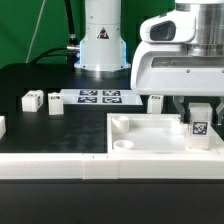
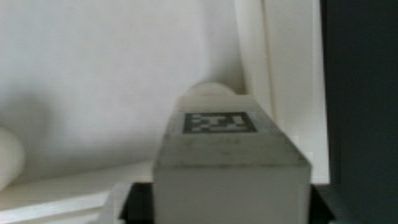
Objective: Assemble one leg
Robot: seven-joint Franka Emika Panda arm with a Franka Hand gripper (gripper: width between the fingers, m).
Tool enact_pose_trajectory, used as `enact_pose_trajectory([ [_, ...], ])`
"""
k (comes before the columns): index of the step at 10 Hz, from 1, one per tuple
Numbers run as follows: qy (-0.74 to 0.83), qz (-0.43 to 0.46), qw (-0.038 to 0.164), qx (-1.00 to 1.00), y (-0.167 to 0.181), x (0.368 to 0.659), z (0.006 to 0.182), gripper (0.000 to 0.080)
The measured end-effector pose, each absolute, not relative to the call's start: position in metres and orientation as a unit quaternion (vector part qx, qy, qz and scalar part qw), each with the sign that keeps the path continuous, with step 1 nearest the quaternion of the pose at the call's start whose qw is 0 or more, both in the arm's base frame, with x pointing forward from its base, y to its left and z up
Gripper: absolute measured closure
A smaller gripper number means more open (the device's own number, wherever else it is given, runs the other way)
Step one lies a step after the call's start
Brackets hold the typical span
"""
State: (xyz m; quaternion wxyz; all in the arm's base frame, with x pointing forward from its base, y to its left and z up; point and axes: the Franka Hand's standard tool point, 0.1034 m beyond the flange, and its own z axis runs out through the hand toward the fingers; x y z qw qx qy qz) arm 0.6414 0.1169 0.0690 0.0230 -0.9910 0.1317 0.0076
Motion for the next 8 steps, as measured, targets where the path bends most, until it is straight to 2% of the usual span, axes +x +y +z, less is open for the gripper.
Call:
enact_pose_trajectory([
  [8, 0.547, 0.018, 0.021, -0.837, 0.1134, 0.6404, 0.0682, 0.0508],
])
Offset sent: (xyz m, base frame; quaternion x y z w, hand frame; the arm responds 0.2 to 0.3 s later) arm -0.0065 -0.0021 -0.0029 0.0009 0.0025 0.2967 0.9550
